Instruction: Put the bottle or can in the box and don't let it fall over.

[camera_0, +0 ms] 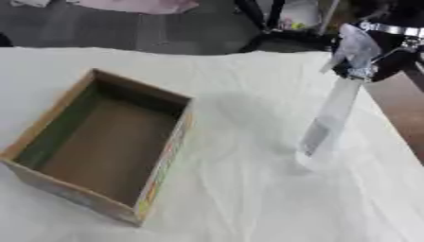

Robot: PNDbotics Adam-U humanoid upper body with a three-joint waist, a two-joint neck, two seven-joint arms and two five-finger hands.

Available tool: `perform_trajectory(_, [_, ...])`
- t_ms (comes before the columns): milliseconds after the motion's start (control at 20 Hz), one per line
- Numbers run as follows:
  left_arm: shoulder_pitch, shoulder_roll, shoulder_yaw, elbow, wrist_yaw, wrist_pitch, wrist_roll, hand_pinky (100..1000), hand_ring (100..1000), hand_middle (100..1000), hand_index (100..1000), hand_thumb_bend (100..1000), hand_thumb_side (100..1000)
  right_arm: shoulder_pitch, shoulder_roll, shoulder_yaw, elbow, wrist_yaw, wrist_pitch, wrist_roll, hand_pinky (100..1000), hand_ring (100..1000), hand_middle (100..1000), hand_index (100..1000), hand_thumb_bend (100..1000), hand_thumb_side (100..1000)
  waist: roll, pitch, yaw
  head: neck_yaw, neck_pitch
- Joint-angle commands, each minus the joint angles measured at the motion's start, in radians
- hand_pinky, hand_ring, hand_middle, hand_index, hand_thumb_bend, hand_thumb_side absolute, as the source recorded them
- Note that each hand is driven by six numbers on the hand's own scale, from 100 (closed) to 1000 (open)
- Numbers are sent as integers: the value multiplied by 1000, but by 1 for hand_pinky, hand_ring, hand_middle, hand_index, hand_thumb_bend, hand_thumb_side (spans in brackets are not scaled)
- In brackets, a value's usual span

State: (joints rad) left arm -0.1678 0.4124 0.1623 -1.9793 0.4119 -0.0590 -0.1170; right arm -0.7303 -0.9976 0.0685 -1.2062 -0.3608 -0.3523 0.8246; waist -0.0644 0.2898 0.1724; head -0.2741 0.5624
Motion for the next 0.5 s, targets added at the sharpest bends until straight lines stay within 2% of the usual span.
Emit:
perform_trajectory(50, [-8, 15, 11, -21, 0, -1, -3, 608, 530, 561, 806, 137, 787, -11, -41, -13, -20, -17, -48, 33, 467, 251, 370, 274, 120, 100, 1, -24, -2, -1, 5])
perform_trajectory(250, [-4, 17, 13, -21, 2, -1, 0, 607, 530, 562, 805, 137, 786, -7, -45, -14, -28, -30, -52, 21, 439, 199, 363, 270, 105, 100, 1, -32, -5, 0, 12])
perform_trajectory(400, [-3, 18, 14, -21, 5, -1, 2, 603, 529, 562, 803, 136, 784, -6, -50, -15, -38, -51, -55, 15, 164, 176, 363, 277, 100, 100, 2, -40, -8, 0, 17])
perform_trajectory(500, [-1, 19, 14, -21, 7, -1, 2, 602, 529, 561, 803, 136, 783, -5, -53, -16, -45, -64, -58, 12, 100, 165, 361, 277, 100, 100, 2, -45, -9, 0, 19])
